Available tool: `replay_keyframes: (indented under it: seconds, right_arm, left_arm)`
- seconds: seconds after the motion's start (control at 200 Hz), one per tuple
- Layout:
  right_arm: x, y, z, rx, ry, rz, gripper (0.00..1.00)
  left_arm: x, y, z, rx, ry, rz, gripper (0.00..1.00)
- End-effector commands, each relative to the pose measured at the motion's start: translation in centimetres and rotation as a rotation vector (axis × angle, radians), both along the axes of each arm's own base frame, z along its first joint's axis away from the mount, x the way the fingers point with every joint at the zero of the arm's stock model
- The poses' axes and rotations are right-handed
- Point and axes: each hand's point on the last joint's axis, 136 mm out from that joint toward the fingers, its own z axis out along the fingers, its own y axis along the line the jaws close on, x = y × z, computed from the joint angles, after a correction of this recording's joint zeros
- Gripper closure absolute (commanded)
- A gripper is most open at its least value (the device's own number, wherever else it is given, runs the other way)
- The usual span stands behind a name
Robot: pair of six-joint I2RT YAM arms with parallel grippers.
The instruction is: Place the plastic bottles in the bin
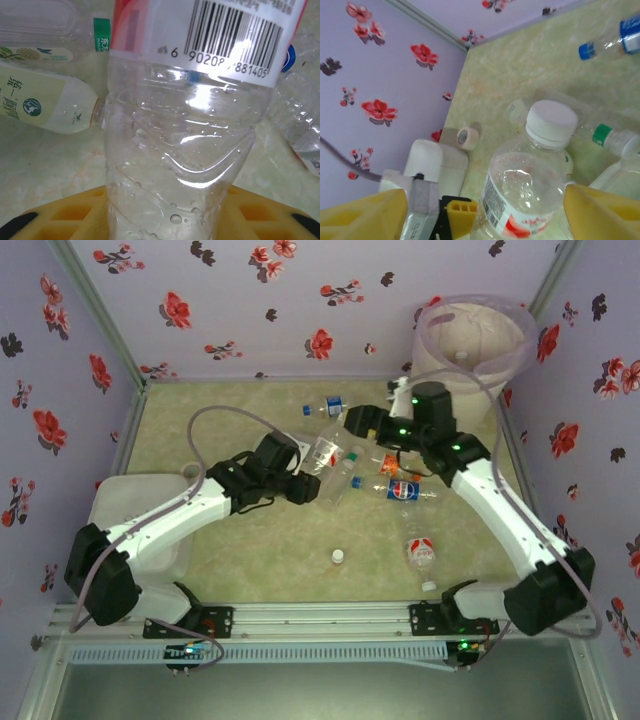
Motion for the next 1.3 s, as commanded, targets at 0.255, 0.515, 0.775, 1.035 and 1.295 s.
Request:
replay_keyframes:
  seconds: [0.255, 0.515, 0.775, 1.035, 1.295]
  right_arm:
    - [3.0, 3.1, -2.5, 0.001, 0.032, 0.016, 0.14]
    - [3.0, 3.7, -1.8, 0.052, 0.017, 0.037, 0.47]
    - [3.4, 3.6, -1.5, 0.042, 0.001, 0.042, 0.64]
    - [4.5, 0.6, 3.0, -0.017, -0.123, -0.006, 0.73]
    - [6.8, -7.8, 11.4, -0.163, -0.329, -0.224, 0.76]
  left_arm:
    - [0.6, -0.9, 1.8, -0.106, -0.042, 0.019, 0.77]
    - [1.1, -1.7, 1.8, -0.129, -0.033, 0.029, 0.76]
    - [1.1, -2.0, 3.6, -0.182, -0.056, 0.027, 0.71]
    - [1.7, -1.0, 3.6, -0.194, -0.048, 0.076, 0.07]
    - [2.1, -0.6, 3.3, -0.222, -0.029, 0.119, 0.00]
